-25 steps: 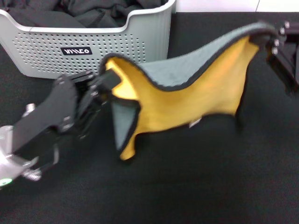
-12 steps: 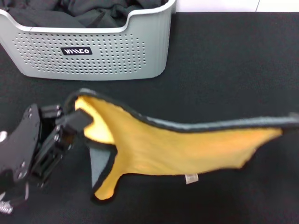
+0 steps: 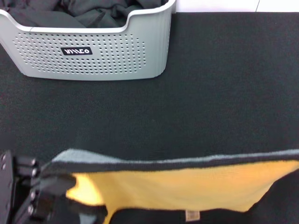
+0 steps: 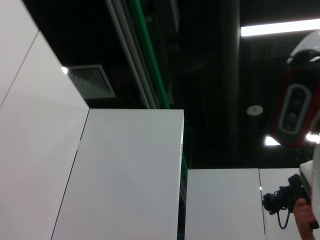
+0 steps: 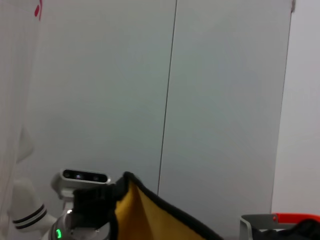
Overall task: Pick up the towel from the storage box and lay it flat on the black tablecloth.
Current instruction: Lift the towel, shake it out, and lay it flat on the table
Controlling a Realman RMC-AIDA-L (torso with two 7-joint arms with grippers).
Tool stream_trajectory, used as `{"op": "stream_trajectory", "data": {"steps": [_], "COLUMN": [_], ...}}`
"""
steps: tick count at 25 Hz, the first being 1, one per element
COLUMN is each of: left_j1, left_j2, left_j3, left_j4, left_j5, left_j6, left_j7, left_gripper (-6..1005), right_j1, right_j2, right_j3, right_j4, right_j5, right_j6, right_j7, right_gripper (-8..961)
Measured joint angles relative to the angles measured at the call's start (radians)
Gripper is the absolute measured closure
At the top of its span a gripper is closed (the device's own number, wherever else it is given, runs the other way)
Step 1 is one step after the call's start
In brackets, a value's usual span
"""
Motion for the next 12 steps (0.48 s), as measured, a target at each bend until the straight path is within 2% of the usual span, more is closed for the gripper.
{"op": "stream_trajectory", "data": {"steps": [4, 12], "left_j1": [0.043, 0.110], "left_j2": [-0.006, 0.006], "left_j3": [0.000, -0.001], "left_j4": [0.026, 0.098], "left_j5": [0.024, 0.069], "left_j6": [0.000, 0.001], "left_j7": [0.022, 0.034], "left_gripper": [956, 956], "right_j1": [-0.006, -0.028], "right_j2": [-0.005, -0.008], "right_j3": [-0.027, -0.066], "right_j4": [0.025, 0.015], "right_j5": [-0.013, -0.005], "right_j6": [0.008, 0.020], "right_j7": [-0.010, 0.024], "right_gripper": [893, 891]}}
